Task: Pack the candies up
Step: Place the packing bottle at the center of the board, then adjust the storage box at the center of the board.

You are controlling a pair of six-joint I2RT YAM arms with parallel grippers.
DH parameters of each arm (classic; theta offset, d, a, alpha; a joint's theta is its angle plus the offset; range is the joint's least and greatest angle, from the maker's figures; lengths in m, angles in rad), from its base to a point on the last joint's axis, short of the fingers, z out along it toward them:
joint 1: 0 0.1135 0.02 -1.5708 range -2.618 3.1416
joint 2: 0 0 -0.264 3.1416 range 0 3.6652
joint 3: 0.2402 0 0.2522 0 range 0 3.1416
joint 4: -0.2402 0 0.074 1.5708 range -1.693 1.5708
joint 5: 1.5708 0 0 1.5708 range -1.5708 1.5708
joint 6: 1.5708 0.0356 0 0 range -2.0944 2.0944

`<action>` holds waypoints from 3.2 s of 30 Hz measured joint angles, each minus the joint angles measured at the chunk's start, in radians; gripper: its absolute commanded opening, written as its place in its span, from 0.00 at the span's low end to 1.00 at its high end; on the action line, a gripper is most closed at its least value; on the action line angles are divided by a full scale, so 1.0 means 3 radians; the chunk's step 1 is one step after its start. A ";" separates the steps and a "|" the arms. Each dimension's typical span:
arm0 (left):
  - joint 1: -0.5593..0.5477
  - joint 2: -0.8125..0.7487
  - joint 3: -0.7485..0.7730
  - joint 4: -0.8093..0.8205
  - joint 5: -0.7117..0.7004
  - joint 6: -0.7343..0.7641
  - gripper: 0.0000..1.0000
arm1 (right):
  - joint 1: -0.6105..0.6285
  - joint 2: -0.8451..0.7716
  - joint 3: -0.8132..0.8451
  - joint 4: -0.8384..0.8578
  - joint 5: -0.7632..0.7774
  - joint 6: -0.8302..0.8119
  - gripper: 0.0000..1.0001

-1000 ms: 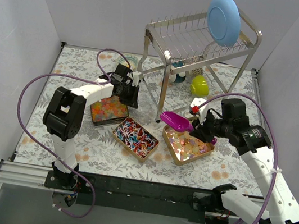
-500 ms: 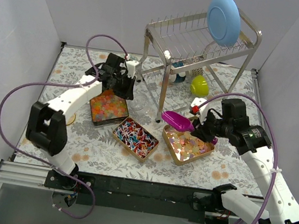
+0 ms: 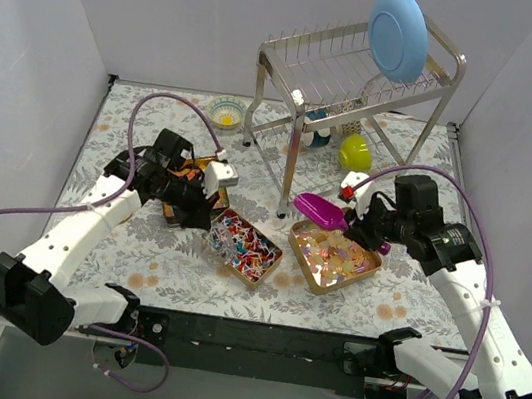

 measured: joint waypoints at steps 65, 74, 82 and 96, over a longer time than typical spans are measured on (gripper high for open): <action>-0.0282 0.0921 -0.0666 0.1156 -0.1671 -0.1738 0.26 | 0.0000 0.0079 0.0271 -0.0613 0.0509 -0.0439 0.01; -0.0019 0.1088 -0.0669 0.1186 -0.1497 -0.1963 0.13 | 0.0001 0.0066 0.0290 -0.0626 0.0453 -0.0451 0.01; 0.0221 0.1073 -0.0706 0.1127 -0.1378 -0.2296 0.00 | 0.0055 0.0184 0.0512 -0.0627 0.0381 -0.0427 0.01; 0.0383 0.0982 -0.0795 0.1104 -0.1143 -0.2785 0.11 | 0.0799 0.0553 0.0772 -0.0777 0.0557 -0.0618 0.01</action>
